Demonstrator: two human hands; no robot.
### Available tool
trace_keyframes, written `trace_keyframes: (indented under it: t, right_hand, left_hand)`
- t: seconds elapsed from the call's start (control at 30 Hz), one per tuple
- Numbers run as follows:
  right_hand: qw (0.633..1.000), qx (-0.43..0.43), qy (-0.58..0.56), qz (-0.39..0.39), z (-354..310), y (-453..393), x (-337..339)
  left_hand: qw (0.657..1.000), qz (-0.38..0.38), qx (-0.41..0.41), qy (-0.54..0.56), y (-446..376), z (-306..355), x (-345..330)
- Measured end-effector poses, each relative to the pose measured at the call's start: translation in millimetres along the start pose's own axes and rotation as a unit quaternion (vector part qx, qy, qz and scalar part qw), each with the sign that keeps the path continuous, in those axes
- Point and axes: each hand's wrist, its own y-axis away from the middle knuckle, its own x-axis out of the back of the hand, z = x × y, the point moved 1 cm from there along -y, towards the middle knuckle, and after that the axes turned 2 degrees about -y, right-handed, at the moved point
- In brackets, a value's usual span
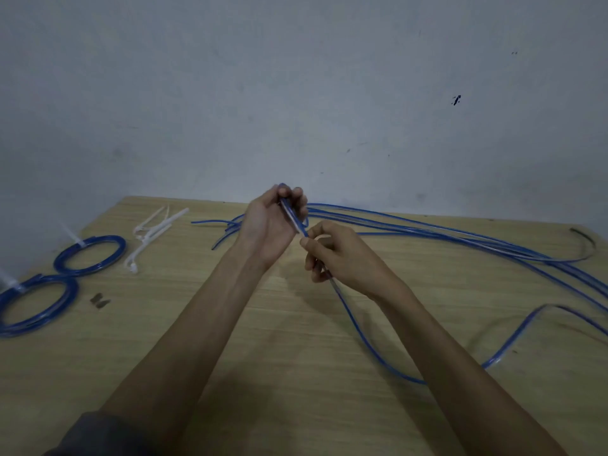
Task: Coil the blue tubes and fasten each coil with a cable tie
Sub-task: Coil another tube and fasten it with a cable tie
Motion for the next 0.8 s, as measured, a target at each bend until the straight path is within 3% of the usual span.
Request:
trace_keyframes:
  t: [0.1, 0.17, 0.37, 0.5, 0.57, 0.7, 0.8]
  right_hand:
    - [0.992, -0.027, -0.053, -0.111, 2.0, 4.9, 9.4]
    - [0.989, -0.027, -0.04, -0.142, 5.9, 5.5, 14.7]
    - [0.978, 0.011, 0.202, -0.051, 9.0, 0.6, 40.4]
    - [0.955, -0.036, 0.285, -0.07, -1.1, 6.0, 59.4]
    - [0.924, -0.037, 0.377, -0.05, -6.6, 4.8, 62.8]
    - [0.843, -0.017, 0.53, 0.087, -10.1, 3.1, 70.1]
    - [0.865, -0.027, 0.484, 0.126, -5.9, 6.0, 79.3]
  left_hand:
    - [0.998, -0.025, 0.011, 0.052, 4.1, 14.1, -1.6]
    - [0.998, -0.048, 0.034, 0.034, 7.5, 20.4, -3.7]
    - [0.975, -0.111, 0.094, -0.17, 15.4, 17.0, -11.5]
    - [0.937, -0.149, 0.112, -0.295, 24.2, 36.8, -18.0]
    - [0.889, -0.182, 0.147, -0.393, 31.5, 38.6, -24.9]
    - [0.736, -0.226, 0.136, -0.624, 45.0, 7.2, -48.0]
    - [0.61, -0.217, 0.065, -0.759, 43.2, -6.5, -47.9]
